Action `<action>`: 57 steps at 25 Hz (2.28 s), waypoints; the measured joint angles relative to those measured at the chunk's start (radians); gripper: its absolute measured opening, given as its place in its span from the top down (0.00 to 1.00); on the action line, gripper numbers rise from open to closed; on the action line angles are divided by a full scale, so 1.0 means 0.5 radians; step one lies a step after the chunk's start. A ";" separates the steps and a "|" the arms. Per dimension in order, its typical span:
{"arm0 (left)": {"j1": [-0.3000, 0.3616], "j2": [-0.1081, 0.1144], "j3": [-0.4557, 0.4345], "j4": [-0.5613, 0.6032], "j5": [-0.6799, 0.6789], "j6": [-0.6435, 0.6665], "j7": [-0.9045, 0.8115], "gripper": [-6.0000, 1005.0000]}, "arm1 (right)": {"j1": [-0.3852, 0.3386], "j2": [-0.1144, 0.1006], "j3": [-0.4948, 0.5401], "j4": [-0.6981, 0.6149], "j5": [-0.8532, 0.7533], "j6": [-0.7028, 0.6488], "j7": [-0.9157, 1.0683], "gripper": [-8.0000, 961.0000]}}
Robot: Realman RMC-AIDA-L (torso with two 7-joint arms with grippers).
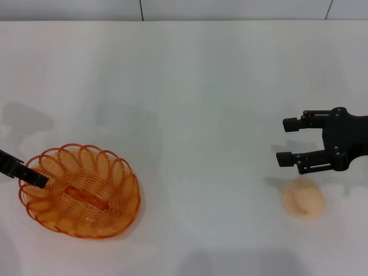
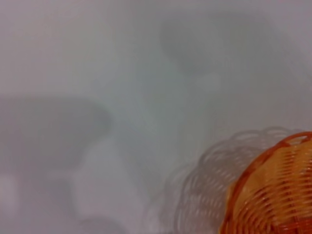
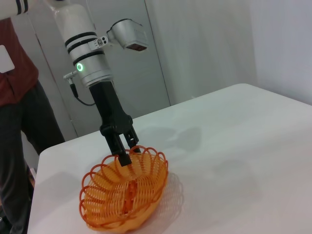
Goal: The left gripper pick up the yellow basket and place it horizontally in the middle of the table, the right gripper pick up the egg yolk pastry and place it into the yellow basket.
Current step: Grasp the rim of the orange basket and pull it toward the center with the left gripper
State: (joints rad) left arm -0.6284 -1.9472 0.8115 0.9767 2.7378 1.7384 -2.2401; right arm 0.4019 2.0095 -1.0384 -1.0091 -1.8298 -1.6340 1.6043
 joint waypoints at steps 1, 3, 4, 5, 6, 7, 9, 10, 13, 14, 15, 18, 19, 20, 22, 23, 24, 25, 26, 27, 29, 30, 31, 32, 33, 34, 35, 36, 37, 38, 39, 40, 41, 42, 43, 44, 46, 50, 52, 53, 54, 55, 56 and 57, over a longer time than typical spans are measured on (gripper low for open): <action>0.000 -0.003 0.001 -0.001 0.003 -0.008 0.000 0.28 | 0.000 0.000 0.000 0.000 0.000 0.000 0.000 0.15; 0.000 -0.010 0.001 -0.003 0.007 -0.023 -0.001 0.31 | 0.000 0.000 0.000 0.000 0.000 0.000 0.003 0.15; -0.003 -0.013 0.001 -0.016 0.008 -0.031 -0.001 0.32 | 0.000 0.000 0.000 -0.001 0.000 0.000 0.005 0.15; -0.008 -0.014 0.001 -0.030 0.008 -0.038 -0.001 0.34 | 0.000 0.000 0.000 -0.002 0.000 0.000 0.006 0.15; -0.014 -0.014 0.001 -0.052 0.009 -0.046 -0.001 0.35 | 0.000 0.000 0.000 -0.003 0.000 0.000 0.007 0.15; -0.020 -0.014 0.001 -0.068 0.010 -0.054 -0.002 0.36 | 0.000 0.000 0.000 -0.004 0.000 -0.001 0.007 0.15; -0.027 -0.014 0.001 -0.079 0.012 -0.062 -0.006 0.41 | 0.000 0.000 0.000 -0.006 0.000 -0.003 0.008 0.15; -0.029 -0.014 0.001 -0.081 0.012 -0.065 -0.008 0.44 | 0.000 0.000 0.000 -0.008 0.000 -0.004 0.009 0.15; -0.034 -0.015 0.000 -0.081 0.013 -0.065 -0.019 0.54 | 0.000 0.000 0.000 -0.014 0.000 -0.009 0.012 0.15; -0.034 -0.015 0.000 -0.081 0.013 -0.068 -0.026 0.57 | 0.000 0.000 0.000 -0.014 0.000 -0.010 0.012 0.15; -0.034 -0.015 0.000 -0.082 0.013 -0.071 -0.033 0.58 | 0.000 0.000 0.000 -0.014 0.000 -0.011 0.012 0.15; -0.036 -0.015 0.002 -0.087 0.029 -0.073 -0.046 0.60 | 0.000 0.000 0.000 -0.016 0.000 -0.012 0.013 0.15; -0.038 -0.016 0.002 -0.090 0.037 -0.073 -0.051 0.61 | 0.000 0.000 0.000 -0.017 0.000 -0.012 0.013 0.15; -0.040 -0.016 0.002 -0.093 0.050 -0.074 -0.058 0.61 | 0.000 0.000 0.000 -0.018 0.000 -0.012 0.013 0.15; -0.045 -0.017 0.002 -0.096 0.070 -0.075 -0.068 0.62 | 0.000 0.000 0.000 -0.018 0.000 -0.012 0.013 0.15; -0.047 -0.018 0.002 -0.096 0.075 -0.075 -0.070 0.62 | 0.000 0.000 0.000 -0.019 0.000 -0.012 0.013 0.15; -0.050 -0.019 0.002 -0.096 0.079 -0.075 -0.073 0.63 | 0.000 0.000 0.000 -0.019 0.000 -0.013 0.013 0.15; -0.051 -0.019 0.003 -0.096 0.079 -0.078 -0.076 0.64 | 0.000 0.000 0.000 -0.019 0.000 -0.014 0.013 0.15; -0.051 -0.019 0.004 -0.095 0.080 -0.081 -0.078 0.64 | 0.000 0.000 0.000 -0.019 0.000 -0.014 0.013 0.15; -0.052 -0.020 0.003 -0.095 0.081 -0.090 -0.081 0.65 | 0.000 0.000 0.000 -0.019 0.000 -0.015 0.013 0.15; -0.053 -0.020 0.003 -0.095 0.086 -0.106 -0.092 0.66 | 0.000 0.000 0.000 -0.020 0.000 -0.015 0.013 0.15; -0.053 -0.020 0.004 -0.096 0.088 -0.114 -0.100 0.67 | 0.000 0.000 0.000 -0.021 0.000 -0.015 0.013 0.15; -0.053 -0.019 0.004 -0.098 0.090 -0.124 -0.111 0.67 | 0.001 0.000 0.000 -0.021 0.000 -0.015 0.013 0.15; -0.053 -0.016 0.003 -0.099 0.090 -0.131 -0.120 0.68 | 0.001 0.000 0.000 -0.022 0.000 -0.015 0.013 0.15; -0.053 -0.012 0.003 -0.100 0.090 -0.138 -0.128 0.68 | 0.001 0.000 0.000 -0.023 0.000 -0.015 0.013 0.15; -0.053 -0.009 0.003 -0.101 0.090 -0.142 -0.134 0.70 | 0.001 0.000 0.000 -0.023 0.000 -0.015 0.013 0.15; -0.053 -0.009 0.003 -0.101 0.090 -0.142 -0.134 0.72 | 0.001 0.000 0.000 -0.023 0.000 -0.015 0.013 0.15; -0.058 -0.006 0.001 -0.102 0.090 -0.145 -0.148 0.74 | 0.002 0.000 0.000 -0.023 0.000 -0.016 0.013 0.15; -0.059 -0.005 0.001 -0.103 0.090 -0.145 -0.150 0.76 | 0.002 0.000 0.000 -0.023 0.000 -0.017 0.013 0.15; -0.060 -0.005 0.001 -0.103 0.090 -0.146 -0.153 0.77 | 0.002 0.000 0.000 -0.023 0.000 -0.017 0.013 0.15; -0.063 -0.005 0.002 -0.103 0.090 -0.147 -0.155 0.79 | 0.002 0.000 0.000 -0.023 0.000 -0.018 0.013 0.15; -0.065 -0.005 0.003 -0.103 0.091 -0.148 -0.158 0.80 | 0.003 0.000 0.000 -0.023 0.000 -0.018 0.013 0.15; -0.068 -0.005 0.003 -0.103 0.091 -0.148 -0.159 0.81 | 0.004 0.000 0.000 -0.023 0.000 -0.018 0.013 0.15; -0.072 -0.004 0.002 -0.104 0.092 -0.149 -0.161 0.82 | 0.005 0.000 0.000 -0.023 0.000 -0.018 0.013 0.15; -0.075 -0.003 0.002 -0.105 0.092 -0.148 -0.163 0.82 | 0.006 0.000 0.000 -0.023 0.000 -0.018 0.013 0.15; -0.078 -0.001 0.001 -0.107 0.093 -0.148 -0.164 0.83 | 0.006 0.000 0.000 -0.023 0.000 -0.018 0.013 0.15; -0.082 0.004 -0.003 -0.108 0.094 -0.144 -0.167 0.84 | 0.006 0.000 0.000 -0.022 0.000 -0.018 0.013 0.15; -0.083 0.004 -0.012 -0.106 0.086 -0.142 -0.174 0.86 | 0.006 0.000 0.000 -0.021 0.000 -0.018 0.012 0.15; -0.085 -0.004 -0.032 -0.096 0.061 -0.153 -0.187 0.87 | 0.006 0.000 0.000 -0.020 0.000 -0.017 0.011 0.15; -0.085 -0.007 -0.042 -0.092 0.047 -0.160 -0.197 0.87 | 0.006 0.000 0.000 -0.019 0.000 -0.016 0.009 0.15; -0.085 -0.010 -0.056 -0.088 0.031 -0.169 -0.208 0.88 | 0.006 0.000 0.000 -0.018 0.000 -0.015 0.007 0.15; -0.085 -0.015 -0.075 -0.083 0.006 -0.179 -0.222 0.88 | 0.006 0.000 0.000 -0.015 0.000 -0.014 0.007 0.15; -0.085 -0.019 -0.105 -0.081 -0.030 -0.188 -0.246 0.88 | 0.006 0.000 0.000 -0.015 0.000 -0.014 0.007 0.15; -0.085 -0.021 -0.117 -0.080 -0.050 -0.191 -0.257 0.89 | 0.006 -0.001 0.000 -0.011 0.000 -0.012 0.006 0.15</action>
State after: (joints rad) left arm -0.6709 -1.9575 0.7527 0.9365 2.7127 1.6429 -2.3689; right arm 0.4050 2.0090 -1.0385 -1.0144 -1.8300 -1.6403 1.6075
